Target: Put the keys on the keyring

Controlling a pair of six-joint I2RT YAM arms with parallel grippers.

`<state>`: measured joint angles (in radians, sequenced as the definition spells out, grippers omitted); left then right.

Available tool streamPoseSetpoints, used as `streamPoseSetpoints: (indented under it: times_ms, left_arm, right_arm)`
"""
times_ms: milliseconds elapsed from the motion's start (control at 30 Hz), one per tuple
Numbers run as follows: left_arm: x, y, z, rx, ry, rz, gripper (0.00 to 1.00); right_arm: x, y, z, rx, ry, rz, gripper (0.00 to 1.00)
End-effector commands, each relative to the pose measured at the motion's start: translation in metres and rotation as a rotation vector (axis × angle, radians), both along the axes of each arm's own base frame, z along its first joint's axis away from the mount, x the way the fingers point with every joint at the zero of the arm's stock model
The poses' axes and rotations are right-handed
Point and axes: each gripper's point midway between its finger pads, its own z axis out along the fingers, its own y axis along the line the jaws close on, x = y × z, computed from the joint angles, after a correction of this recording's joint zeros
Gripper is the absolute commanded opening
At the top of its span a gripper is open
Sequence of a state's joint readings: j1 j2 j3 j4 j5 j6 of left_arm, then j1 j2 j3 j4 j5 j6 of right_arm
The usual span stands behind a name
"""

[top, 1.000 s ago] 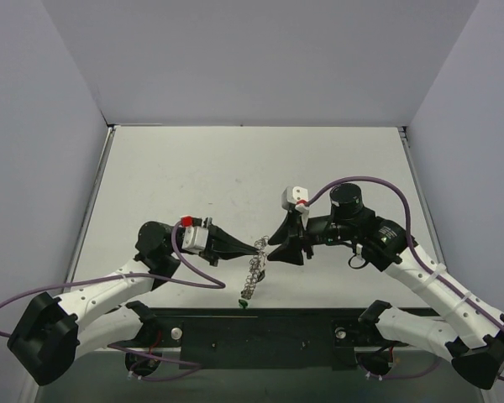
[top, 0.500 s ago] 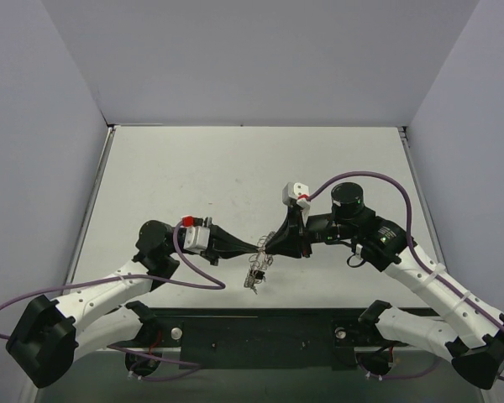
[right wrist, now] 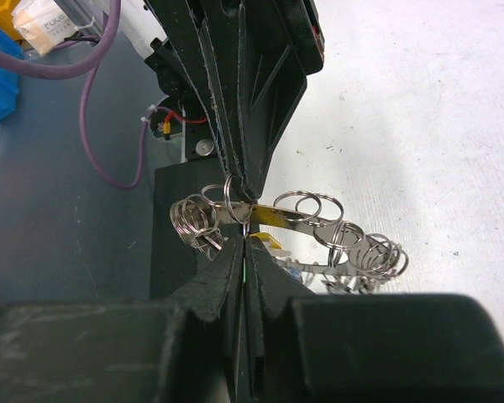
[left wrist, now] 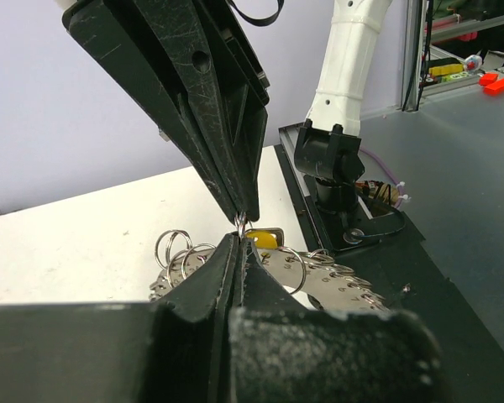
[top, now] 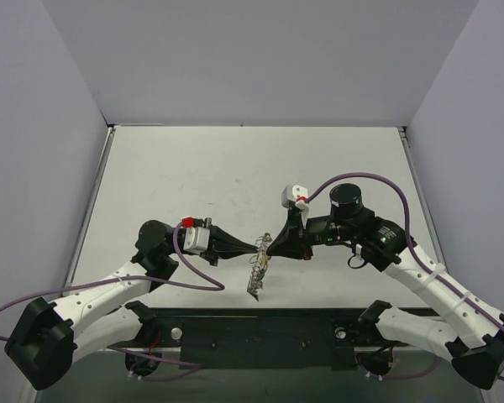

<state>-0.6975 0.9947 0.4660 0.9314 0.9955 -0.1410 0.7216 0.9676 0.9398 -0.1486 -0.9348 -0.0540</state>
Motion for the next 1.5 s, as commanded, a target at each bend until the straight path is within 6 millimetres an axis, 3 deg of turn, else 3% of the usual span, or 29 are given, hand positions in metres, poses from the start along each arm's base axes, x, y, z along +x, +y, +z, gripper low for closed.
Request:
streamPoseSetpoints:
  times_ms: [0,800,1167,1467]
  left_arm:
    - [-0.002,0.004,0.021,-0.061,-0.075,0.016,0.0]
    - [-0.008,0.007,0.031,-0.102,-0.086,0.005,0.0]
    - [-0.007,0.005,0.026,-0.088,-0.073,-0.003,0.0]
    - [-0.004,0.004,0.021,-0.067,-0.061,0.0,0.0]
  right_arm:
    - [0.0,0.001,0.001,0.012,-0.012,0.008,0.0]
    - [0.019,0.018,-0.005,0.046,0.165,-0.098,0.0]
    - [0.028,0.017,0.025,0.129,0.152,-0.114,0.0]
    - [0.022,0.014,0.043,0.164,0.138,-0.074,0.0]
